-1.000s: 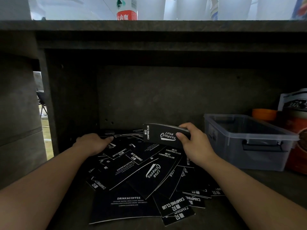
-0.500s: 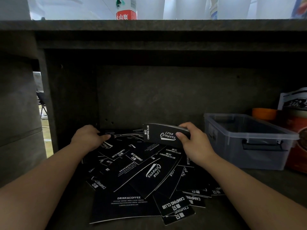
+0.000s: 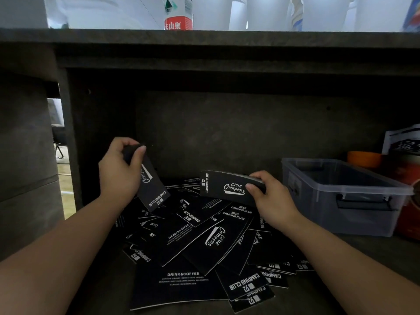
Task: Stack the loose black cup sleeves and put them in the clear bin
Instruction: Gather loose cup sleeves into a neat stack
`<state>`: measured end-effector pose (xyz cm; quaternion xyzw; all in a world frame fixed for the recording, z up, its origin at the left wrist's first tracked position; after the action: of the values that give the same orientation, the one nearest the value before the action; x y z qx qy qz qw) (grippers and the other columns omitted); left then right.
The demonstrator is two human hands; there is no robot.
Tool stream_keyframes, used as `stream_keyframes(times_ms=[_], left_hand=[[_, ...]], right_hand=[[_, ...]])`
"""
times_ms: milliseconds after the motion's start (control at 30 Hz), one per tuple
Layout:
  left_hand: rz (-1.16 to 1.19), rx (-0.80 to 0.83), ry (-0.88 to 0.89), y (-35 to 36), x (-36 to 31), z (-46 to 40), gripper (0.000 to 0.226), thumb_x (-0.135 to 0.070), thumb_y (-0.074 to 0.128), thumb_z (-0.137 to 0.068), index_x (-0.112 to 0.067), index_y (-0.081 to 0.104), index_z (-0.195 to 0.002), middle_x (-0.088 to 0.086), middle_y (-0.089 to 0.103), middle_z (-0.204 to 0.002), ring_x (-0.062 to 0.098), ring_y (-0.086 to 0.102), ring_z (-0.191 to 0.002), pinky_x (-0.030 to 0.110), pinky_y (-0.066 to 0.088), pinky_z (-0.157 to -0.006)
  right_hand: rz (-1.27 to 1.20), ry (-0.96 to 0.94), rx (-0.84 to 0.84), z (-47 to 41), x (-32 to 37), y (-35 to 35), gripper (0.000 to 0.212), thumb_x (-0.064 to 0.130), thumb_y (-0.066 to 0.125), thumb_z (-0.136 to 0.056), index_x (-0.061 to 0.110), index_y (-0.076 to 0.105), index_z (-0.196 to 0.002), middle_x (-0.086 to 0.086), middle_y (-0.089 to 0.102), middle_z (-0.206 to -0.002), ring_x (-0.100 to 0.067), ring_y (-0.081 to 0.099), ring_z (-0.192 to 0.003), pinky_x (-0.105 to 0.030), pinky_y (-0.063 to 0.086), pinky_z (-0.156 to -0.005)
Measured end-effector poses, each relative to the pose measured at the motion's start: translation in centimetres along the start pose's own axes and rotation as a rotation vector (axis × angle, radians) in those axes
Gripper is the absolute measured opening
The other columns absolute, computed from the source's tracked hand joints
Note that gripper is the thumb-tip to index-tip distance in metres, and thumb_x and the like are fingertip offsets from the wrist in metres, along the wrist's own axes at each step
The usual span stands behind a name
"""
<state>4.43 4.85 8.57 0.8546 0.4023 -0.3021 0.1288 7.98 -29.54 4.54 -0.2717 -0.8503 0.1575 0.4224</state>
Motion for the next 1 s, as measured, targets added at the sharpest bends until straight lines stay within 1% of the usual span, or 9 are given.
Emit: stream_keyframes(times_ms=[67, 133, 233, 300, 400, 533, 667, 833, 1000], left_hand=[[-0.001, 0.073, 0.004, 0.8, -0.3, 0.2, 0.021, -0.018, 0.064, -0.093, -0.02, 0.056, -0.112, -0.007, 0.061, -0.093, 0.015, 0.062, -0.087, 0.026, 0.047, -0.072], [0.096, 0.18, -0.014, 1.8, -0.6, 0.7, 0.048, -0.008, 0.064, -0.091, -0.024, 0.042, -0.13, -0.01, 0.061, -0.095, 0.01, 0.064, -0.089, 0.023, 0.05, -0.071], [0.181, 0.387, -0.065, 4.4, -0.4, 1.8, 0.09, 0.002, 0.067, -0.086, -0.033, 0.012, -0.149, -0.012, 0.068, -0.101, 0.001, 0.067, -0.094, 0.019, 0.051, -0.076], [0.114, 0.497, -0.074, 5.9, 0.3, 2.5, 0.097, 0.002, 0.069, -0.084, -0.034, 0.009, -0.151, -0.012, 0.065, -0.11, 0.002, 0.065, -0.099, 0.02, 0.051, -0.082], [-0.059, 0.608, -0.046, 7.3, 1.5, 3.0, 0.071, -0.009, 0.072, -0.085, -0.026, 0.033, -0.142, -0.008, 0.063, -0.115, 0.009, 0.062, -0.106, 0.037, 0.052, -0.097], [-0.128, 0.67, -0.037, 7.9, 1.6, 3.7, 0.036, -0.015, 0.067, -0.09, -0.021, 0.051, -0.121, -0.007, 0.065, -0.101, 0.01, 0.063, -0.097, 0.028, 0.05, -0.087], [-0.15, 0.691, -0.017, 8.0, 1.3, 3.8, 0.025, -0.022, 0.067, -0.09, -0.023, 0.061, -0.115, -0.012, 0.067, -0.101, -0.003, 0.061, -0.093, 0.014, 0.045, -0.077], [-0.183, 0.726, 0.002, 8.2, 1.2, 4.2, 0.019, -0.031, 0.067, -0.09, -0.022, 0.071, -0.105, -0.011, 0.072, -0.096, 0.002, 0.066, -0.091, 0.027, 0.054, -0.086], [-0.102, 0.692, 0.023, 8.1, 0.5, 4.2, 0.019, -0.03, 0.06, -0.094, -0.025, 0.063, -0.112, -0.012, 0.069, -0.095, -0.002, 0.064, -0.084, 0.023, 0.052, -0.077]], right_hand=[[-0.002, 0.002, 0.001, 0.0, 0.0, 0.0, 0.008, 0.02, 0.057, -0.095, 0.024, 0.057, -0.102, 0.016, 0.058, -0.086, 0.007, 0.051, -0.079, 0.001, 0.037, -0.061], [-0.012, 0.008, 0.005, 0.0, 0.0, 0.1, 0.008, 0.021, 0.057, -0.095, 0.024, 0.057, -0.101, 0.017, 0.057, -0.086, 0.007, 0.052, -0.079, 0.0, 0.037, -0.061], [-0.02, 0.013, 0.008, 0.0, -0.1, 0.1, 0.007, 0.021, 0.057, -0.095, 0.026, 0.056, -0.1, 0.016, 0.058, -0.087, 0.007, 0.052, -0.08, -0.002, 0.038, -0.061], [-0.019, 0.012, 0.008, 0.0, -0.1, 0.1, 0.007, 0.021, 0.057, -0.095, 0.026, 0.057, -0.1, 0.017, 0.057, -0.087, 0.007, 0.052, -0.08, -0.002, 0.038, -0.061], [-0.02, 0.013, 0.004, 0.0, -0.3, 0.1, 0.008, 0.021, 0.057, -0.095, 0.025, 0.057, -0.101, 0.018, 0.057, -0.086, 0.007, 0.052, -0.081, -0.003, 0.036, -0.062], [-0.007, 0.004, 0.006, 0.0, -0.3, 0.0, 0.008, 0.021, 0.057, -0.095, 0.024, 0.057, -0.102, 0.019, 0.056, -0.085, 0.008, 0.051, -0.08, -0.003, 0.037, -0.063], [-0.004, -0.001, 0.0, -0.1, -0.2, 0.0, 0.008, 0.021, 0.058, -0.094, 0.025, 0.057, -0.102, 0.019, 0.057, -0.084, 0.009, 0.05, -0.079, 0.001, 0.036, -0.063], [-0.012, 0.002, 0.009, 0.0, -0.1, 0.0, 0.008, 0.021, 0.057, -0.094, 0.024, 0.057, -0.102, 0.019, 0.056, -0.085, 0.009, 0.05, -0.078, 0.001, 0.037, -0.062], [-0.012, 0.011, 0.003, 0.0, -0.2, -0.1, 0.009, 0.021, 0.057, -0.095, 0.024, 0.057, -0.103, 0.018, 0.056, -0.085, 0.009, 0.05, -0.078, 0.001, 0.036, -0.062]])
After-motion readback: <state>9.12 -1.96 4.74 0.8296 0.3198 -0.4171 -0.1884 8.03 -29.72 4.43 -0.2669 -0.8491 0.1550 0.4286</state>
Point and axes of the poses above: each hand's wrist, its own z-axis away from the middle knuckle, its own y-axis out of the palm, x = y × z, the point moved 10 cm from there along -z, towards the middle knuckle
